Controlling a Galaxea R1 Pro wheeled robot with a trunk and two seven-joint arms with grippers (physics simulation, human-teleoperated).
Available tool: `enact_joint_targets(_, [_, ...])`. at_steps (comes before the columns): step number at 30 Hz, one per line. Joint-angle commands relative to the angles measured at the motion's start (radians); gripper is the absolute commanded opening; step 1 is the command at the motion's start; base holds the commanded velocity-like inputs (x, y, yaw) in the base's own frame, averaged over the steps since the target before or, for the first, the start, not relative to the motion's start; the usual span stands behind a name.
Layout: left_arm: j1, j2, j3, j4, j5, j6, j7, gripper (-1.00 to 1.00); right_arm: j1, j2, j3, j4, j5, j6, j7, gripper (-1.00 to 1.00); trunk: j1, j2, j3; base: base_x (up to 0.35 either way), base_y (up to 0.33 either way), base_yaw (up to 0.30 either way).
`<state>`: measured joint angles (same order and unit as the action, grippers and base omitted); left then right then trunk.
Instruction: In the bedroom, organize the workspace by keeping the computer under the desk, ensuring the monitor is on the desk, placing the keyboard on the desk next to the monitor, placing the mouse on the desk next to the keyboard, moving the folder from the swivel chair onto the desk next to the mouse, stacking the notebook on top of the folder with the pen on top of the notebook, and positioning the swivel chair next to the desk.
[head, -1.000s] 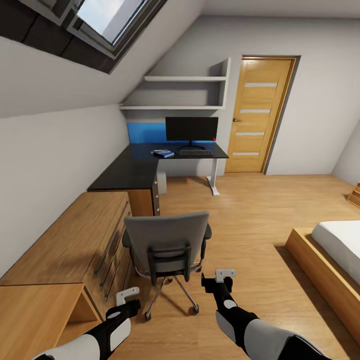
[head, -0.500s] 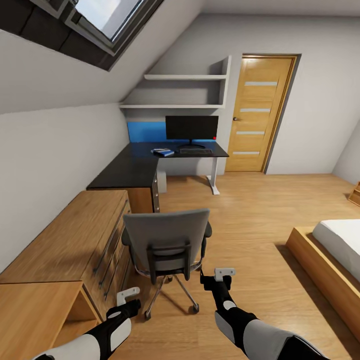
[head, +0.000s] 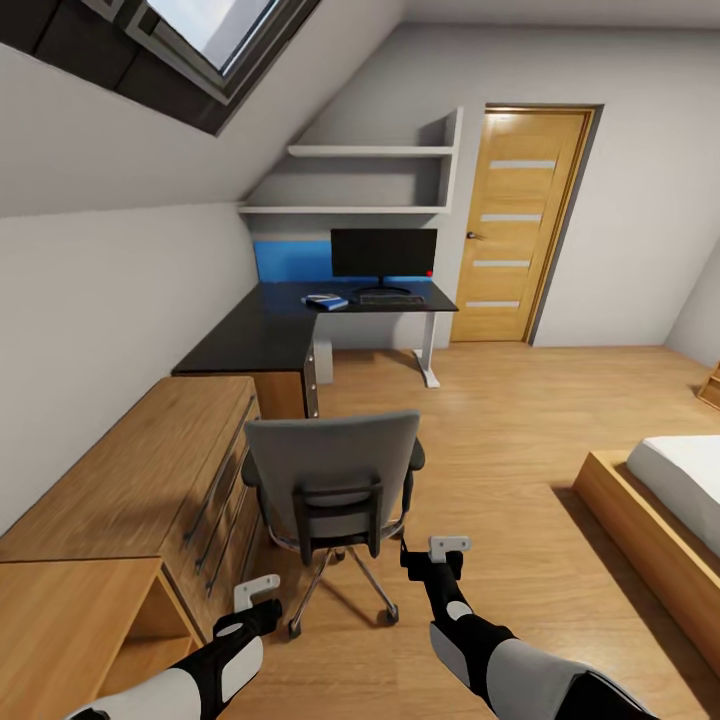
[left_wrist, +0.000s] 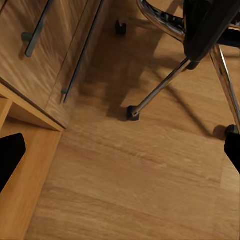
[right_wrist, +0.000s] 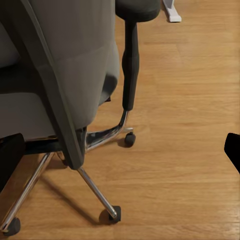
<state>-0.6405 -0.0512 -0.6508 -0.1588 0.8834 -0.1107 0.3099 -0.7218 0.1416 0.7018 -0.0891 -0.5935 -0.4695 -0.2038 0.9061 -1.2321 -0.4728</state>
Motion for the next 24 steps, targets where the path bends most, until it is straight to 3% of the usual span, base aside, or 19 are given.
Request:
enact_joint_targets(1, [-0.001, 0.0, -0.009, 0.0, 0.009, -0.004, 0.005, 1.0, -0.001, 0.0, 0.009, 0.0, -0.003, -0.002, -0.006, 1.0, 0.004, -0.008, -0.004, 0.0, 0.0, 0.0])
enact_joint_targets(24, [-0.001, 0.002, -0.004, 0.007, 0.012, 0.003, 0.002, 1.0, -0.001, 0.0, 0.008, 0.002, -0.005, -0.001, -0.006, 1.0, 0.092, -0.169, -0.076, 0.0, 0.0, 0.0])
